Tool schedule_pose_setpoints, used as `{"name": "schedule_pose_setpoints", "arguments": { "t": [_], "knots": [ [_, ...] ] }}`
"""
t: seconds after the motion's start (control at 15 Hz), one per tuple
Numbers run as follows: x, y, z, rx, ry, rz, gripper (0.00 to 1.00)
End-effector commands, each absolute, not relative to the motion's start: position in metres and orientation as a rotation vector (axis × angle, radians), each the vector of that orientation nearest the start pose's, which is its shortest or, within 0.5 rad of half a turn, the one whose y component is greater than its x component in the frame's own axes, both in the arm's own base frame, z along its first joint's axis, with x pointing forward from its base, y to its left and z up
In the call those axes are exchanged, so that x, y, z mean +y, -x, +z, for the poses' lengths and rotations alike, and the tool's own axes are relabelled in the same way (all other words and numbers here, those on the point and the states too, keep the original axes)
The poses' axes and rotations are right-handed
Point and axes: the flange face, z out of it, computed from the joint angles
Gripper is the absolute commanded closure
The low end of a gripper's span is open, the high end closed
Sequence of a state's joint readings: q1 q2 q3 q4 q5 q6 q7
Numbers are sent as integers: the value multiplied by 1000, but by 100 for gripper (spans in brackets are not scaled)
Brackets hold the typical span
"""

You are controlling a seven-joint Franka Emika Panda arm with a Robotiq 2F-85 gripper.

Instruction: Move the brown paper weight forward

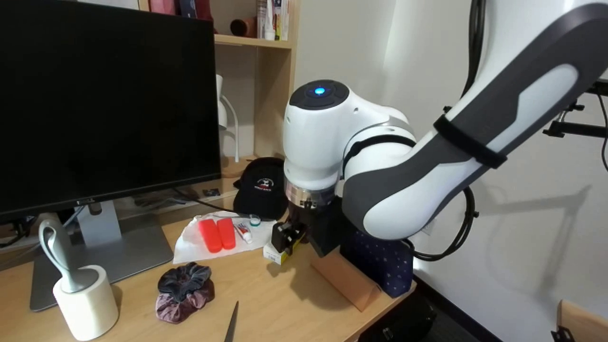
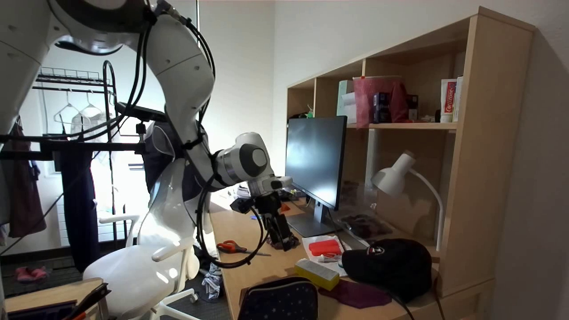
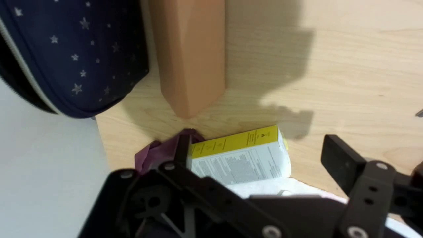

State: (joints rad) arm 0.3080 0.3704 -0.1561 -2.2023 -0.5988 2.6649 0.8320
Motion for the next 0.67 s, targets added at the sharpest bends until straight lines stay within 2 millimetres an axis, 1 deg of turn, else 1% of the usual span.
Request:
{"name": "schedule_pose_setpoints", "arguments": {
  "t": [0.0, 0.13, 0.27, 0.4, 0.6],
  "knots": [
    [105, -565, 190, 186, 3315, -262, 0],
    [104, -566, 177, 234, 3304, -165, 0],
    [103, -570, 163, 276, 3285, -115, 0],
    [101, -573, 151, 330, 3275, -81, 0],
    [99, -578, 137, 363, 3268, -63, 0]
  ]
}}
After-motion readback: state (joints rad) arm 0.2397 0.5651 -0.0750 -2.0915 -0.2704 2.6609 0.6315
